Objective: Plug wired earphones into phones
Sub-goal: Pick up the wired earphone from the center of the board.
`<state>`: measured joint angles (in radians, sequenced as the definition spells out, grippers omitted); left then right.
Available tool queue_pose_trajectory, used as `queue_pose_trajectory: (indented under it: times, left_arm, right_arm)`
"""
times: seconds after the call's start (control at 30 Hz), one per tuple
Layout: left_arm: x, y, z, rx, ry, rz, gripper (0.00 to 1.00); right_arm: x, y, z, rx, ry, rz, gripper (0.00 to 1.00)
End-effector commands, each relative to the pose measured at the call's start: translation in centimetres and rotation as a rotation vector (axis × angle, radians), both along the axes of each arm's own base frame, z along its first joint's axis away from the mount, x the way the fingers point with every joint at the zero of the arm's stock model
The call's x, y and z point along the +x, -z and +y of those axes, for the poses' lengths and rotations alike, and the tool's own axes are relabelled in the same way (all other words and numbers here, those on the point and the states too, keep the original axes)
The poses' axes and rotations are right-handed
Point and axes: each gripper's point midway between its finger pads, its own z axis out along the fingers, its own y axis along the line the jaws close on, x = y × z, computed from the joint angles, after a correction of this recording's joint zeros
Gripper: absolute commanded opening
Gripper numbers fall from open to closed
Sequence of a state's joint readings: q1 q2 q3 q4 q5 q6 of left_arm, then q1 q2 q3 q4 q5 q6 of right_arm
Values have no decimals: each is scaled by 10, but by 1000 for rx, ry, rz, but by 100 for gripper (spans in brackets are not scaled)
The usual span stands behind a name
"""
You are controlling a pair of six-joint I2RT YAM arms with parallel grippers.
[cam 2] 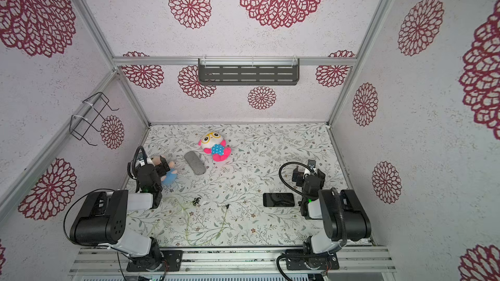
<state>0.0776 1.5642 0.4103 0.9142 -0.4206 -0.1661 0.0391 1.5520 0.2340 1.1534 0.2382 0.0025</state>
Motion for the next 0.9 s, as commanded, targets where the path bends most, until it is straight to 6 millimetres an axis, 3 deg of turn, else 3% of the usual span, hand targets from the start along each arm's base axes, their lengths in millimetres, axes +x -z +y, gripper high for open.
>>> queue_pose_trajectory:
  times: [0.0, 0.7, 0.87]
  left_arm:
    - [-2, -2, 3, 2, -10, -7, 98]
    - [-2, -4, 4, 3, -18, -8, 98]
    - [-13, -31, 7, 7, -58, -14, 98]
  right_arm:
    - [9, -23, -2, 21, 9, -79, 99]
    - [9, -23, -2, 21, 9, -79, 99]
    - [6, -37, -7, 21, 49, -88, 99]
